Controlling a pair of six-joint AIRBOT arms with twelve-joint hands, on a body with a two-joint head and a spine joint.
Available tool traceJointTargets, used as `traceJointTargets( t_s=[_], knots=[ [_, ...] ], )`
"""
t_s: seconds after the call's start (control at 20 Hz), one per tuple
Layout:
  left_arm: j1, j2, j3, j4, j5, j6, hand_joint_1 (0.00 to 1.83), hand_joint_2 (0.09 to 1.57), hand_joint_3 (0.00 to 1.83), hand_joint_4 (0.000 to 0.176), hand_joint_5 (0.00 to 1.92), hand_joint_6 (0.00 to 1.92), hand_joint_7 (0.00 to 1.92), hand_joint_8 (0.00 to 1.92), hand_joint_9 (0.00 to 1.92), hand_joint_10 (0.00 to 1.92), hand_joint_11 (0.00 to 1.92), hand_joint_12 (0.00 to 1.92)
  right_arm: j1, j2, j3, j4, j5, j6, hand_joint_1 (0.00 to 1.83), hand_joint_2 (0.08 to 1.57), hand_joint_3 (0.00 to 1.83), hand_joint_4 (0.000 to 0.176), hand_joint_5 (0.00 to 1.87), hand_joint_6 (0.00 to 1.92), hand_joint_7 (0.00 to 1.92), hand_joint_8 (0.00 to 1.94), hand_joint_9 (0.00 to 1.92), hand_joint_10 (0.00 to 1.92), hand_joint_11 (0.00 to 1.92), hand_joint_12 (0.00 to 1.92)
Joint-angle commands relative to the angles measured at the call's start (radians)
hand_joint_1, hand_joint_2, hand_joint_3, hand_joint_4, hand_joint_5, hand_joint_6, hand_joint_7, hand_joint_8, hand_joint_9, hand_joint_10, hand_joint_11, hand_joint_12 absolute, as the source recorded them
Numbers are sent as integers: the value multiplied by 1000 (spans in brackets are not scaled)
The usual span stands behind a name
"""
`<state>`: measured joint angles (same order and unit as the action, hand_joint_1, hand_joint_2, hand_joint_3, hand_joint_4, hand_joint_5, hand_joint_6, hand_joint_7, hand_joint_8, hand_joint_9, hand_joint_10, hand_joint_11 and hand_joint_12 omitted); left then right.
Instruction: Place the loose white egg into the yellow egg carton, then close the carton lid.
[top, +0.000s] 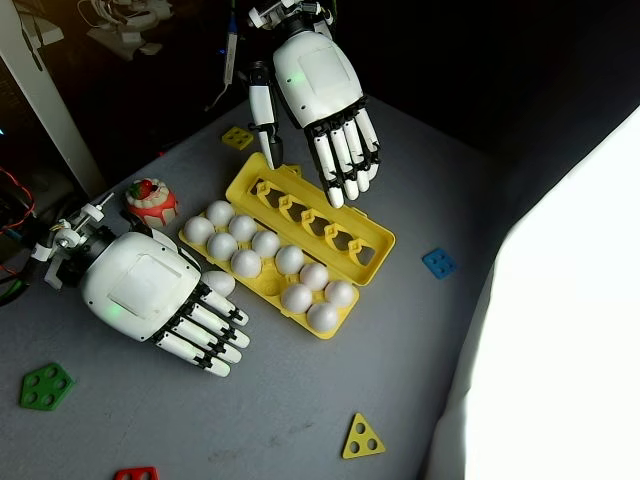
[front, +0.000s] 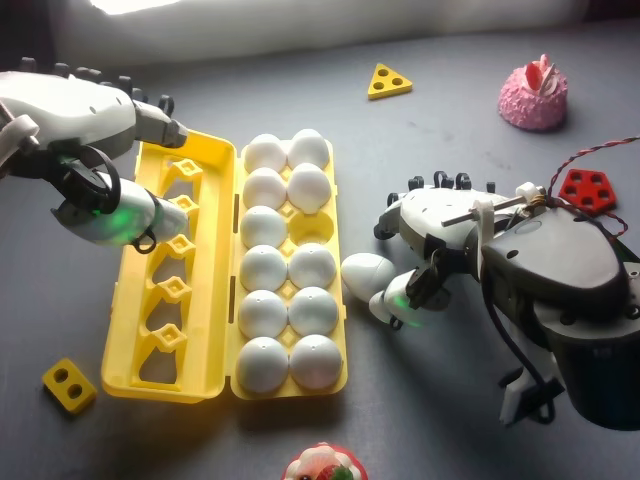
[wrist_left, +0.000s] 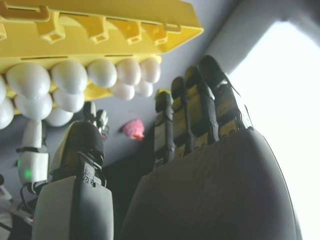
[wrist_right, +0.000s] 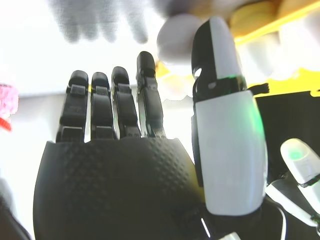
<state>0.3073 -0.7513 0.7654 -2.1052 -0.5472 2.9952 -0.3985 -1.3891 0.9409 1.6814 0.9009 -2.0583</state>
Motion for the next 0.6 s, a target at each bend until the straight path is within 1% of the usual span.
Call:
traceJointTargets(
  t_s=[0.0, 0.05, 0.1, 0.2, 0.25, 0.4, 0.45, 0.55],
  knots=[
    [-16, 4, 7, 39, 20, 3, 510, 1264, 0, 9, 289, 9, 285, 4, 266, 6, 0, 823, 2, 3, -1, -65, 17, 5, 974, 1085, 6, 0, 436, 94, 153, 11, 1, 0, 0, 0],
    [-17, 4, 9, 39, 20, 3, 524, 1265, 0, 11, 288, 7, 272, 2, 262, 4, 0, 799, 3, 2, -1, -65, 16, 6, 969, 1087, 7, 0, 433, 91, 151, 9, 2, 1, 0, 0],
    [-17, 4, 10, 39, 20, 3, 526, 1260, 0, 14, 290, 5, 261, 1, 263, 4, 0, 814, 4, 2, 0, -65, 15, 8, 979, 1080, 3, 0, 438, 91, 162, 12, 13, 5, 0, 0],
    [-17, 4, 11, 39, 20, 3, 513, 1261, 0, 15, 297, 6, 262, 2, 263, 3, 0, 830, 7, -1, 0, -66, 10, 12, 998, 1074, 1, 0, 450, 93, 177, 16, 21, 9, 0, 0],
    [-17, 4, 12, 39, 20, 3, 482, 1274, 3, 17, 284, 3, 255, 3, 249, 1, 0, 790, 10, -3, 0, -70, 8, 16, 981, 1087, 6, 0, 461, 96, 168, 10, 28, 11, 0, 0],
    [-17, 4, 12, 40, 20, 3, 510, 1264, 0, 14, 309, 11, 277, 8, 264, 6, 0, 807, 16, -7, 0, -74, 8, 18, 1021, 1080, 3, 0, 497, 111, 182, 13, 21, 8, 0, 0],
    [-17, 4, 12, 40, 20, 3, 512, 1262, 0, 15, 309, 9, 286, 10, 269, 8, 0, 811, 17, -8, 0, -79, 8, 22, 1025, 1076, 1, 0, 513, 118, 189, 15, 21, 7, 0, 0],
    [-17, 4, 12, 40, 20, 3, 530, 1258, 0, 12, 310, 8, 275, 4, 273, 8, 0, 821, 20, -8, 0, -113, 6, 46, 999, 1089, 6, 0, 506, 115, 180, 8, 5, 1, 0, 0]
  ],
)
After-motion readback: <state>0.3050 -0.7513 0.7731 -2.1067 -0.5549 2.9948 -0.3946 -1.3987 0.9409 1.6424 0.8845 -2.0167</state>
